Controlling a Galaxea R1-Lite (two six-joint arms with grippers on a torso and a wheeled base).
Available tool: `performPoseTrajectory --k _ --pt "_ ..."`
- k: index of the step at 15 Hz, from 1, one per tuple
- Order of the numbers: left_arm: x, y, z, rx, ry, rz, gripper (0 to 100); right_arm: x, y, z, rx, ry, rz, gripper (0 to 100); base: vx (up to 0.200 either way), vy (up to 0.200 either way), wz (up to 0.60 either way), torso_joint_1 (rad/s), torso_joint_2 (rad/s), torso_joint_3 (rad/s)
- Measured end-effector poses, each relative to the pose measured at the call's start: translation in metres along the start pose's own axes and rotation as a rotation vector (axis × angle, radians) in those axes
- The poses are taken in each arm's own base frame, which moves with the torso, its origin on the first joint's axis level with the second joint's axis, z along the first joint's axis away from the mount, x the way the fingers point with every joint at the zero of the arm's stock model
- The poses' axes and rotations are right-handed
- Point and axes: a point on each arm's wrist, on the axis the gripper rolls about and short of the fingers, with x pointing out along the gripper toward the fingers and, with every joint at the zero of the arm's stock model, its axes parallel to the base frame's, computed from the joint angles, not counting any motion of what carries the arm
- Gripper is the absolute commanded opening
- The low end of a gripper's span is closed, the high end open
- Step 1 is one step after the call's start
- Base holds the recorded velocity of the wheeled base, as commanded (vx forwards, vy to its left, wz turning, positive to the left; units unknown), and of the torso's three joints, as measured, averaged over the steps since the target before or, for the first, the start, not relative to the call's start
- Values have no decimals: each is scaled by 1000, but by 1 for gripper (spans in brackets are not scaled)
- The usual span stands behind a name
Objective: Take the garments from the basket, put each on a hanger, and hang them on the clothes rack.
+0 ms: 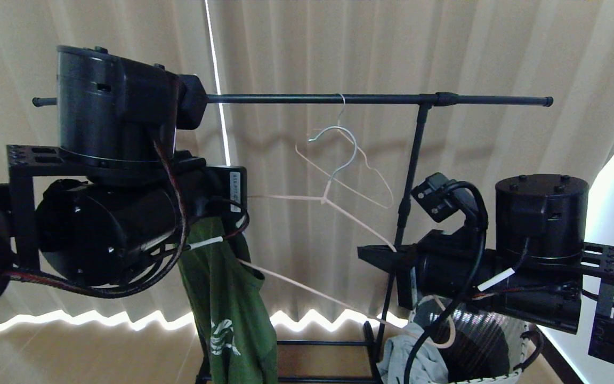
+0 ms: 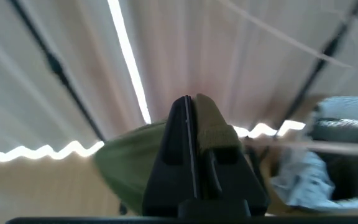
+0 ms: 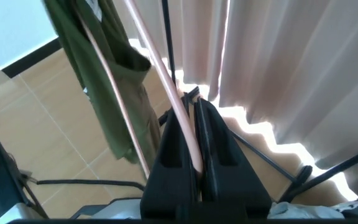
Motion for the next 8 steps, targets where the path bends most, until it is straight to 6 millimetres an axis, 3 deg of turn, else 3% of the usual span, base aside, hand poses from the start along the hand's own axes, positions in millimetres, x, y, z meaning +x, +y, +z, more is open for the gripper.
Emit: performPoseTrajectory --k 8 --pt "-43 -44 10 -59 -53 -229 0 11 15 -1 -15 10 42 0 0 0 0 0 0 0"
